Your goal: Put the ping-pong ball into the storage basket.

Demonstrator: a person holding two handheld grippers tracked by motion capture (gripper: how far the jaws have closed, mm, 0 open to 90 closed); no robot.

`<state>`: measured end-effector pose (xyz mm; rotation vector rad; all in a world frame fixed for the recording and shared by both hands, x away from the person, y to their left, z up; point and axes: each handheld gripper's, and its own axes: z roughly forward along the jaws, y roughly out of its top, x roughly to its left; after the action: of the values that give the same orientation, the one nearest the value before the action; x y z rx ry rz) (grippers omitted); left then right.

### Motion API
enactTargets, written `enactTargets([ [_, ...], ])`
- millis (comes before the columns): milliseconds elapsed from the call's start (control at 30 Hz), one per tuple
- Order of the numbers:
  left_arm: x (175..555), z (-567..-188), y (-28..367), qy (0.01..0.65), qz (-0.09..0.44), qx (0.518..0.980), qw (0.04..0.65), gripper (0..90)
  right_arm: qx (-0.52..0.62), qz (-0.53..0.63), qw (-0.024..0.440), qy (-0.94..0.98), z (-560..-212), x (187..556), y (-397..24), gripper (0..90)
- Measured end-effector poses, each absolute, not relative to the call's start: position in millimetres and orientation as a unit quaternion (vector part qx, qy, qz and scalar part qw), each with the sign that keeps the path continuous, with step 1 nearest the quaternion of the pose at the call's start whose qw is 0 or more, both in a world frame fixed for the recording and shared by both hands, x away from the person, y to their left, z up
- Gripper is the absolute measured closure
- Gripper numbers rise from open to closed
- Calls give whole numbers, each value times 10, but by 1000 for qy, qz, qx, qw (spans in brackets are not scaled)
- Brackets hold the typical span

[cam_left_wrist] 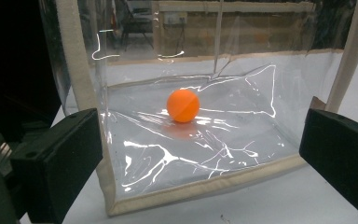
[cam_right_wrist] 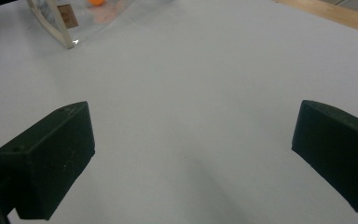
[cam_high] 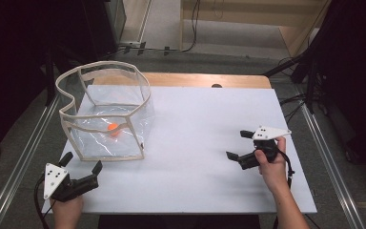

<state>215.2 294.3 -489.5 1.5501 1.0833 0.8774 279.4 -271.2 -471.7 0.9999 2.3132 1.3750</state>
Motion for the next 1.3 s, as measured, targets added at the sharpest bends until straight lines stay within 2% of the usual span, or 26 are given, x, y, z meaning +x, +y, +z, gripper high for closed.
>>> enactTargets([
  [1300,2151,-4896,2942,451,366,641,502,0,417,537,188,709,-4991,2167,-3580,0],
])
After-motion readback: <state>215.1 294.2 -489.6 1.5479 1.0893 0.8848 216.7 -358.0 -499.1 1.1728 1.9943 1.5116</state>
